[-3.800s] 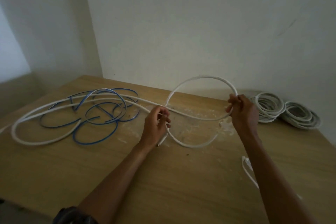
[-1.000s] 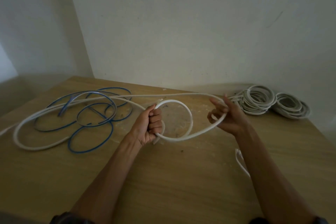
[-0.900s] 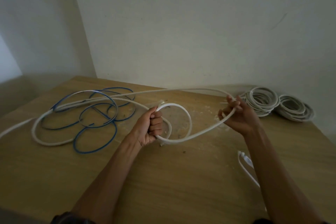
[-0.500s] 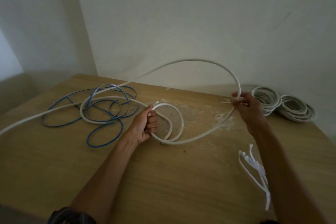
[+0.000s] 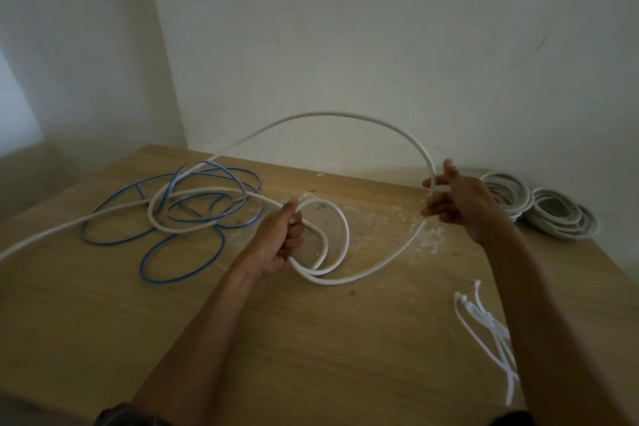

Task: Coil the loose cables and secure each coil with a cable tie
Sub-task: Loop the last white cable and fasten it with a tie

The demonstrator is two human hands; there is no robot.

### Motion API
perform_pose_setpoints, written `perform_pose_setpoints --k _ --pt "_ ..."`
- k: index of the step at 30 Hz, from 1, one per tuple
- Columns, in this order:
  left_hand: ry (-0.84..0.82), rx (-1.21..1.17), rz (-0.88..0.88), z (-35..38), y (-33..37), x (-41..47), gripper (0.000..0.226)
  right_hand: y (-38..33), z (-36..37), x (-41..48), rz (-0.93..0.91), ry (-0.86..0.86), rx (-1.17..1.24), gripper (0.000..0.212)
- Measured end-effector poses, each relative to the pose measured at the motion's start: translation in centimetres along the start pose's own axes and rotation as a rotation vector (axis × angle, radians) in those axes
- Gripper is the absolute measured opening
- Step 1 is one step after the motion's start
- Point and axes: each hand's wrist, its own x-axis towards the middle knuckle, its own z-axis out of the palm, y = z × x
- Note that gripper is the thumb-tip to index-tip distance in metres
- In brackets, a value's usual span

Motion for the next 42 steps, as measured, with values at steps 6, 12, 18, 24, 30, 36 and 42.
perform_pose_setpoints --k 6,12,18,24,30,36,42 --pt "0.095 -0.148 0.006 -0.8 0.5 0.3 0.049 0.1 -1.3 1.7 -0.171 0.277 0.127 0.029" --pt "0.194 -0.278 0.043 -1.9 0.8 0.5 0.048 2.3 2.6 0.5 -0.117 0.406 0.672 0.024" --pt "0.203 -0.140 -0.015 -3.4 0.8 0.4 0.047 2.9 2.9 -0.3 -0.149 0.067 0.275 0.029" --pt "0.156 -0.086 -0.041 -3.1 1.3 0.1 0.048 0.7 0.8 -0.2 -0.055 -0.113 -0.538 0.031" --pt "0.169 -0.094 -0.094 -4.0 0.8 0.6 0.046 3.0 2.1 1.9 0.045 -0.044 -0.576 0.021" --pt "0.191 -0.121 -0.125 -4.6 0.6 1.0 0.047 3.2 6.8 1.5 -0.080 0.061 -1.024 0.048" --pt "0.198 -0.158 -0.061 -4.0 0.7 0.1 0.043 -4.5 25.3 -0.8 -0.596 -0.295 -0.672 0.027"
